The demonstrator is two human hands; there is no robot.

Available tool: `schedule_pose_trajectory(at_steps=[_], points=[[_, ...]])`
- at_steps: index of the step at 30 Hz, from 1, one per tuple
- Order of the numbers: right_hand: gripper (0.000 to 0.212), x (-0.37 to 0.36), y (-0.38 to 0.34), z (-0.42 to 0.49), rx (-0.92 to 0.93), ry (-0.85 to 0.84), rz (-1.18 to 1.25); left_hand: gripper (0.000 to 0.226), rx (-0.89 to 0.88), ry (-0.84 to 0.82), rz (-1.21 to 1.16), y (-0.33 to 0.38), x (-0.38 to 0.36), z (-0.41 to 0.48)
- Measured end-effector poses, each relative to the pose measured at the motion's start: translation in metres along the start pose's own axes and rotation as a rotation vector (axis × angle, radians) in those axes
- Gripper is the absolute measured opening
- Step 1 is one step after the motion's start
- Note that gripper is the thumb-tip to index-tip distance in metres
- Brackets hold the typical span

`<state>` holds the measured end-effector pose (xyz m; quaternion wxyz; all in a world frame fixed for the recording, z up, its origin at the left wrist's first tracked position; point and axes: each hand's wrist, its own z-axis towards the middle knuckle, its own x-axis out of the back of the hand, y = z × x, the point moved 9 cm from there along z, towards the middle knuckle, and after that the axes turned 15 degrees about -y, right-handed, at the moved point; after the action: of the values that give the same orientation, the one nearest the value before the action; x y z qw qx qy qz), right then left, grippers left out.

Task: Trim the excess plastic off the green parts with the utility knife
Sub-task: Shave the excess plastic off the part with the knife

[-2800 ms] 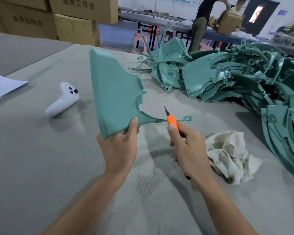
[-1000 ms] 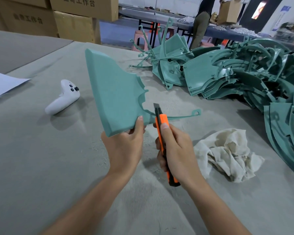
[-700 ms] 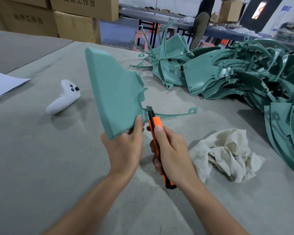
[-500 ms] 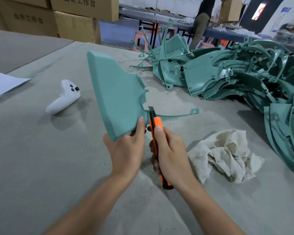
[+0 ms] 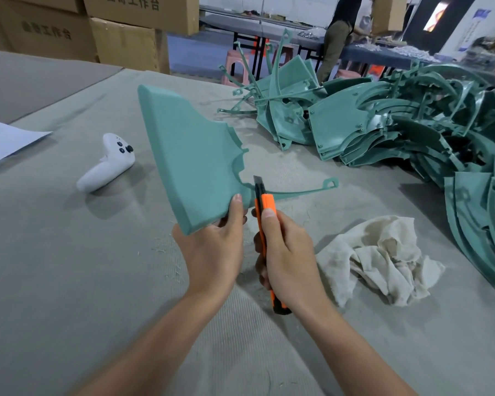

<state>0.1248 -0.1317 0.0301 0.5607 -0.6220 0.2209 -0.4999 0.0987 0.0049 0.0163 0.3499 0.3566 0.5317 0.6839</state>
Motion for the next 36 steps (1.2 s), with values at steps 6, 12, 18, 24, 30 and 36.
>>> schedule_pose_trajectory(at_steps=[6, 12, 18, 24, 30, 36], points=[[0.037, -0.006, -0.006, -0.003, 0.051, -0.038, -0.045, 0.024, -0.087, 0.074, 0.016, 0.010, 0.009, -0.002], [0.038, 0.006, 0.005, -0.001, -0.023, 0.033, 0.070, 0.021, -0.037, 0.023, -0.070, 0.004, 0.002, -0.002], [0.035, 0.027, 0.014, -0.004, -0.046, 0.100, 0.231, 0.012, -0.039, 0.057, -0.347, 0.004, 0.006, 0.001], [0.033, 0.024, 0.006, -0.003, 0.004, 0.013, 0.165, 0.008, 0.020, -0.001, -0.410, -0.003, 0.001, 0.005], [0.031, 0.012, 0.006, -0.001, -0.002, -0.111, 0.096, 0.002, -0.024, 0.031, -0.353, 0.000, 0.004, 0.005], [0.039, 0.008, 0.011, 0.002, -0.034, -0.159, 0.116, 0.012, -0.095, 0.013, -0.239, 0.003, 0.001, 0.003]])
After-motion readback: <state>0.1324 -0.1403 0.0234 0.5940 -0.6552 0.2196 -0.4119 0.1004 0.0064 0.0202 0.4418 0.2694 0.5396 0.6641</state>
